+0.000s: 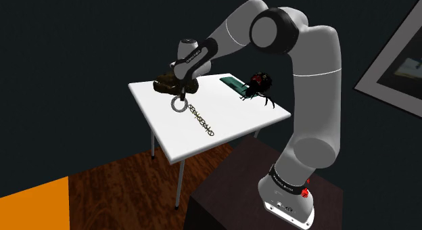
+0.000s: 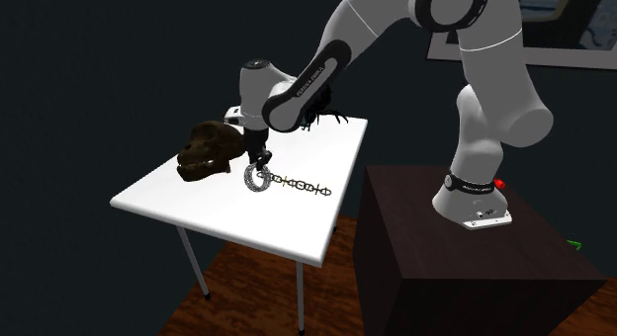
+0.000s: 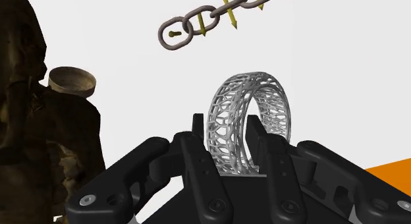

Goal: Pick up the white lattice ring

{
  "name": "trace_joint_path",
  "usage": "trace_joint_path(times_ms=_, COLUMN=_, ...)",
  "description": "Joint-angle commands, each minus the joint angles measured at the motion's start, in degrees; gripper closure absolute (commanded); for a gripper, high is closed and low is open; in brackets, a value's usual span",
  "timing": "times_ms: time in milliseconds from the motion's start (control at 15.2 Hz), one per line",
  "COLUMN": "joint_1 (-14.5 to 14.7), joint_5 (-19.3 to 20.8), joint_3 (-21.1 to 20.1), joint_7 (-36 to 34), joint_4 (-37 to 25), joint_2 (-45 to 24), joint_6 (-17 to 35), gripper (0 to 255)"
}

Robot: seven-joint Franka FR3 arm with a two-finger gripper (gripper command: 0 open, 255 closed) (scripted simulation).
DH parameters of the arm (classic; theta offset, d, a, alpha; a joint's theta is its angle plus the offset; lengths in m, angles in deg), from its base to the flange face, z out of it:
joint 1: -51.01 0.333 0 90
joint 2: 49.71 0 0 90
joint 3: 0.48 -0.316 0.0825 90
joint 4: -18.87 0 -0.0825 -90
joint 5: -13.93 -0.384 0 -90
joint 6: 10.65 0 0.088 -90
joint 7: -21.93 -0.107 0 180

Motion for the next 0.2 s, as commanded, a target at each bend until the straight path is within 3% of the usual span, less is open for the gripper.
trace_joint_path(times_ms=0, joint_1=0.06, joint_5=0.1, joint_3=0.1, joint_7=0.11, joint_4=0.01, joint_2=1.19, joint_6=-1.17, gripper=255)
trace_joint_path(times_ms=132, joint_1=0.06, joint_5=0.11, joint_3=0.1, joint_7=0.11, joint_4=0.01, joint_2=1.27, joint_6=-1.26, gripper=255)
